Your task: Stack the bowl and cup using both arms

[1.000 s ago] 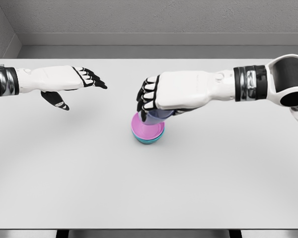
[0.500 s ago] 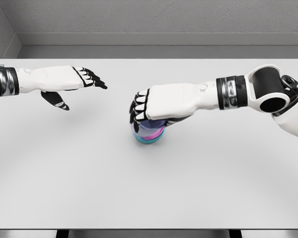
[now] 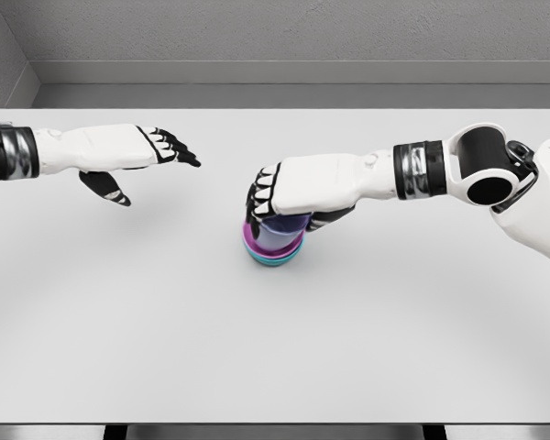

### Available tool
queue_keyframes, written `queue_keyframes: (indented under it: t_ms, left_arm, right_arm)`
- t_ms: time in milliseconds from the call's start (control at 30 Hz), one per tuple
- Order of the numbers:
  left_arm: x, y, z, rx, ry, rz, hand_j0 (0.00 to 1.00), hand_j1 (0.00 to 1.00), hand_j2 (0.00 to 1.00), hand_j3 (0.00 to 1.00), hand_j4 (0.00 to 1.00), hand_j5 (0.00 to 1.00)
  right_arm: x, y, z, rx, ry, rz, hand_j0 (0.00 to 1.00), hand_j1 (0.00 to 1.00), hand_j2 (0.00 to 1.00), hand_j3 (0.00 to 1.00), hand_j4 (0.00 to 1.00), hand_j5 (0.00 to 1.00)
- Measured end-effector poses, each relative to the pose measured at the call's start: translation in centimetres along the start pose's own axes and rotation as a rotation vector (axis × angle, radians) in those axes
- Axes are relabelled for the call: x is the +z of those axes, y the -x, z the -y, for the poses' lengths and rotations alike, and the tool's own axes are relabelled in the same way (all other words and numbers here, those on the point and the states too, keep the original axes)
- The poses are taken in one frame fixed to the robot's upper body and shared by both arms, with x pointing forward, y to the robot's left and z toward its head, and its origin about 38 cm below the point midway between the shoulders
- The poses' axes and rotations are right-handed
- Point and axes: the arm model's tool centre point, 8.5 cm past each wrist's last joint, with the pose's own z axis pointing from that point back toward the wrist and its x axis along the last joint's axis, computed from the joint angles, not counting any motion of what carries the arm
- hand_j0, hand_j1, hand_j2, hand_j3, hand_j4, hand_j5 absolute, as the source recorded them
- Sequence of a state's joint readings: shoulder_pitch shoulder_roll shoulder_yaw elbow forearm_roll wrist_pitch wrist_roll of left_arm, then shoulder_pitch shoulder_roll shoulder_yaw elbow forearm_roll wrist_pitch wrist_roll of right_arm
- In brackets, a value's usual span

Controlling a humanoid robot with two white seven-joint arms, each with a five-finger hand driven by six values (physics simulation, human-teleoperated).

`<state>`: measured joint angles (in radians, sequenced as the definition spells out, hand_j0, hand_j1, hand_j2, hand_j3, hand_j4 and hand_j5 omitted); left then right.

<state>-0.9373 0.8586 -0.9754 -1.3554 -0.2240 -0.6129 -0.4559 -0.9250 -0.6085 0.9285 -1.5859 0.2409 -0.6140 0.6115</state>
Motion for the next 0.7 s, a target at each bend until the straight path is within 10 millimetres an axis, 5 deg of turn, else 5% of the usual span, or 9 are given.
queue_keyframes:
  t_ms: [700]
  left_arm:
    - [-0.1, -0.2, -0.2, -0.003, -0.007, 0.006, 1.0, 1.0, 1.0, 1.0, 1.0, 1.0]
  right_arm:
    - [-0.8, 0.9, -1.2, -0.032, -0.02, -0.015, 0.62, 0.62, 0.62, 0.62, 0.62, 0.62]
